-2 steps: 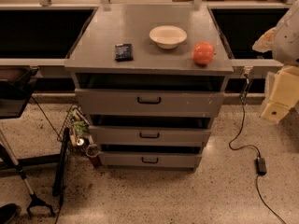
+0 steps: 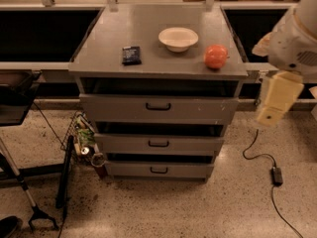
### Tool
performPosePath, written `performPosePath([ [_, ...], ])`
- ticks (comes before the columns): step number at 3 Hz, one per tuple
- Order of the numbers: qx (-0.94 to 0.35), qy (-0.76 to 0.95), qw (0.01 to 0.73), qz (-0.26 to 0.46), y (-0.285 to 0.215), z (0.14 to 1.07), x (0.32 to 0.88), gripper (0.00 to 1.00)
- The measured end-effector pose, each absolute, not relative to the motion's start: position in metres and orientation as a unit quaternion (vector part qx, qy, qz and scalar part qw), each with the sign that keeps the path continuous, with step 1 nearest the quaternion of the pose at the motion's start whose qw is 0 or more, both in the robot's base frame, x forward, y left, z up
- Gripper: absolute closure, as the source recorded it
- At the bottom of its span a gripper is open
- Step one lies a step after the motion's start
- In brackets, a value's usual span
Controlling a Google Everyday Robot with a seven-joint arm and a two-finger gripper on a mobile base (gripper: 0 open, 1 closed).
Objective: Open top drawer
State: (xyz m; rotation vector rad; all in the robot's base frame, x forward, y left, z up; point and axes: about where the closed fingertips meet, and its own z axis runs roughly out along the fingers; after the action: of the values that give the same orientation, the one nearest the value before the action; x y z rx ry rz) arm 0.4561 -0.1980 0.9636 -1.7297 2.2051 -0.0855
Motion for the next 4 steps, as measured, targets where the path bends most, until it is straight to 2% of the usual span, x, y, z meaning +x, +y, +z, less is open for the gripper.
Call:
performPosePath([
  [1, -0.611, 0.77, 0.184, -0.025, -0.163, 0.945, 0.486, 0.0],
  [4, -0.634, 0.744, 0.199, 0.066, -0.031, 0.852, 0.56, 0.0],
])
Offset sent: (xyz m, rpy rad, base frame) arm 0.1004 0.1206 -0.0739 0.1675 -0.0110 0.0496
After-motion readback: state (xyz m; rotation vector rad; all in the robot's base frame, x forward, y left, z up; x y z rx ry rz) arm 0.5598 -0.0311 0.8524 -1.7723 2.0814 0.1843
